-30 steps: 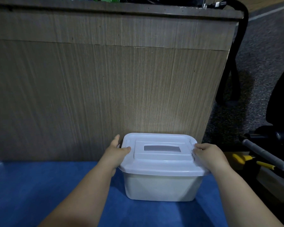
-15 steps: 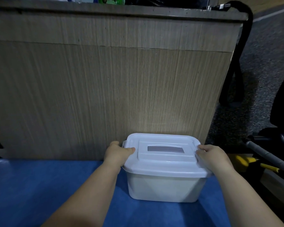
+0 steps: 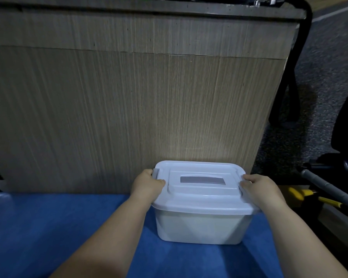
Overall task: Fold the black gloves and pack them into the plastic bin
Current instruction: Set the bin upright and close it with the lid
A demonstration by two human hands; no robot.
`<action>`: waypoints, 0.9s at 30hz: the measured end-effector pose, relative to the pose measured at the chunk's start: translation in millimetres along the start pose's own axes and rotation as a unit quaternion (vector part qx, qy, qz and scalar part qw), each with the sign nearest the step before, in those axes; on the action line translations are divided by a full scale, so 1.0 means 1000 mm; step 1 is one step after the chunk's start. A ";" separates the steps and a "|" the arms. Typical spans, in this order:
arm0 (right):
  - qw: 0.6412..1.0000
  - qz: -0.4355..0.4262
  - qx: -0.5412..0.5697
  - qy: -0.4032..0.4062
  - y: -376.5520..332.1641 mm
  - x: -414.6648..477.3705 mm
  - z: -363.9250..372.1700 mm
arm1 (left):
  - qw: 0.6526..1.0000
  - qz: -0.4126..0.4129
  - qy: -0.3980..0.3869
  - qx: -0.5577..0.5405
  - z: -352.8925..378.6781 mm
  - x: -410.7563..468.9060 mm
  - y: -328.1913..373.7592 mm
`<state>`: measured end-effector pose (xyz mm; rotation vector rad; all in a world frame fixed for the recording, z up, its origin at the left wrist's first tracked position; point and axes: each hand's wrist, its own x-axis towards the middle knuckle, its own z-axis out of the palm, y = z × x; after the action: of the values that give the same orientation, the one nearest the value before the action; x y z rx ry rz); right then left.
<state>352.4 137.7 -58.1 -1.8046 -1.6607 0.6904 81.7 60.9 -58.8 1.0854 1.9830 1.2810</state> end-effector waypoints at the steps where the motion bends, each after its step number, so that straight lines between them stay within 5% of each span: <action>1: 1.000 0.001 0.006 0.005 -0.001 -0.001 -0.001 | 1.000 0.002 0.001 0.004 0.000 -0.001 0.001; 9: 0.987 0.049 0.137 0.075 0.004 -0.008 0.003 | 0.999 0.017 -0.005 0.032 0.004 -0.001 0.000; 15: 0.912 0.148 0.380 -0.050 0.019 0.000 0.006 | 0.999 0.020 0.003 0.042 0.006 0.001 -0.002; 27: 0.934 0.119 0.336 -0.022 0.018 0.001 0.006 | 0.998 0.032 0.011 0.052 0.007 0.002 -0.001</action>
<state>360.3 138.5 -75.3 -1.4875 -1.0385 1.2363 85.8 65.6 -62.8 1.1970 2.0651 1.2387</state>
